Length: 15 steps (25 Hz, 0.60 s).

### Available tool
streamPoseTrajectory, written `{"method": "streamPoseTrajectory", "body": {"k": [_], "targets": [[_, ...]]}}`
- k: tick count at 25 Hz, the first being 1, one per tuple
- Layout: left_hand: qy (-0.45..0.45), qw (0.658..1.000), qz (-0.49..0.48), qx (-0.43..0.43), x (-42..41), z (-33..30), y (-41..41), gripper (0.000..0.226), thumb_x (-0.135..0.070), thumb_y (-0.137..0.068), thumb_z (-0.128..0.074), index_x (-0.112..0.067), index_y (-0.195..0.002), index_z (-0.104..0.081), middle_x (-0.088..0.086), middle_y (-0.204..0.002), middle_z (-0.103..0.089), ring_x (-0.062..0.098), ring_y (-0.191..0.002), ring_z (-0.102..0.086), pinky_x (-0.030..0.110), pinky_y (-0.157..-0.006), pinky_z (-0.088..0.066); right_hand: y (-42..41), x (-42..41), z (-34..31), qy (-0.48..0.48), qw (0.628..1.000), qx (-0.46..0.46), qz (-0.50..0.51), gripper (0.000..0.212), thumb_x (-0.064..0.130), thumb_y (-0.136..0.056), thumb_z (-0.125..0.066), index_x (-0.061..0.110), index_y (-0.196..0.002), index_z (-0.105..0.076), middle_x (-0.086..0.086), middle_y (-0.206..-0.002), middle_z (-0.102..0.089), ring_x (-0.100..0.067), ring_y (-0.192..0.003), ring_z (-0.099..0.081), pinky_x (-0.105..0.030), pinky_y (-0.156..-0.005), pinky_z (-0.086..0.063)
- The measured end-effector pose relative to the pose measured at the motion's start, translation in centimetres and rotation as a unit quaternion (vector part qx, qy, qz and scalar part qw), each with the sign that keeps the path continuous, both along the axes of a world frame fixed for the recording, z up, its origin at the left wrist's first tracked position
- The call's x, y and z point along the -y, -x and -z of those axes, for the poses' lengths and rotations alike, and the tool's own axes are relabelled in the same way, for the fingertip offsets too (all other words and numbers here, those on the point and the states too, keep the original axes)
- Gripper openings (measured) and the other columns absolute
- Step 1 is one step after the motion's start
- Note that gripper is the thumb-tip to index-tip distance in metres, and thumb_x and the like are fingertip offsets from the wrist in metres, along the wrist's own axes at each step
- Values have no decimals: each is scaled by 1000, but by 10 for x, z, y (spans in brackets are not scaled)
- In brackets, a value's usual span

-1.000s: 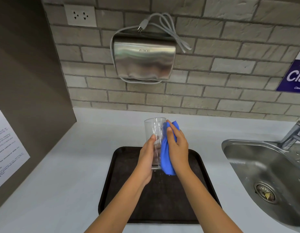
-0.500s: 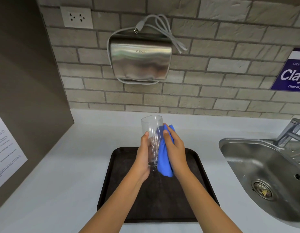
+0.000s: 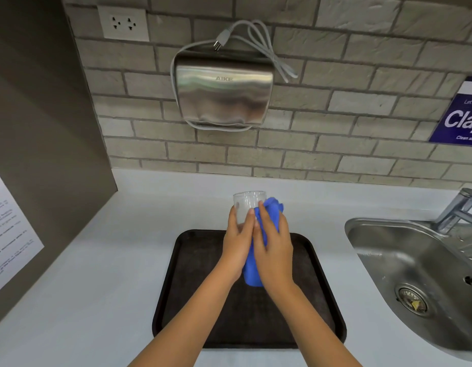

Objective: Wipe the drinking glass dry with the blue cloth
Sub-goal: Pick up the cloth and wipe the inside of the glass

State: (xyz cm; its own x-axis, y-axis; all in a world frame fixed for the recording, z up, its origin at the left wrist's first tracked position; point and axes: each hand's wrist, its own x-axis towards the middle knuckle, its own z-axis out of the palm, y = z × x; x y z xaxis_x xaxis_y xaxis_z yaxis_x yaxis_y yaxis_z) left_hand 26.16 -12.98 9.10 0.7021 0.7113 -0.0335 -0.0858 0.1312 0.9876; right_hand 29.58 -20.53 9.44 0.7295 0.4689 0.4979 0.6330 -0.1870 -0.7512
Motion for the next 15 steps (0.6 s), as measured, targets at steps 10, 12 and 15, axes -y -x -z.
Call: {"method": "streamPoseTrajectory", "body": {"k": [10,12,15], "targets": [[161,986,43,21,-10,2,4,47,-63,-96,-36,-33,-115,-66,6,-102,-81,21,-96,-77,39,-84,-60,-14,2,-4,-94,981,-156,-67,32,34,-99,-45,53,-125,-46,7,-139,-49,1,-119,-52,-10,-94,-45],[183,981,47,47,-11,2,2,58,-66,-94,-36,-25,-125,-65,13,-113,-77,26,-107,-73,42,-94,-56,-3,1,3,-66,995,-65,-41,36,32,-98,-47,45,-132,-48,7,-134,-50,-4,-118,-54,-22,-97,-49],[193,976,69,74,-16,5,1,66,-68,-91,-42,-18,-124,-69,15,-116,-75,27,-109,-72,37,-89,-56,4,-3,8,-55,998,-18,-39,37,30,-98,-48,38,-134,-49,11,-131,-48,1,-120,-50,-19,-98,-46]]}}
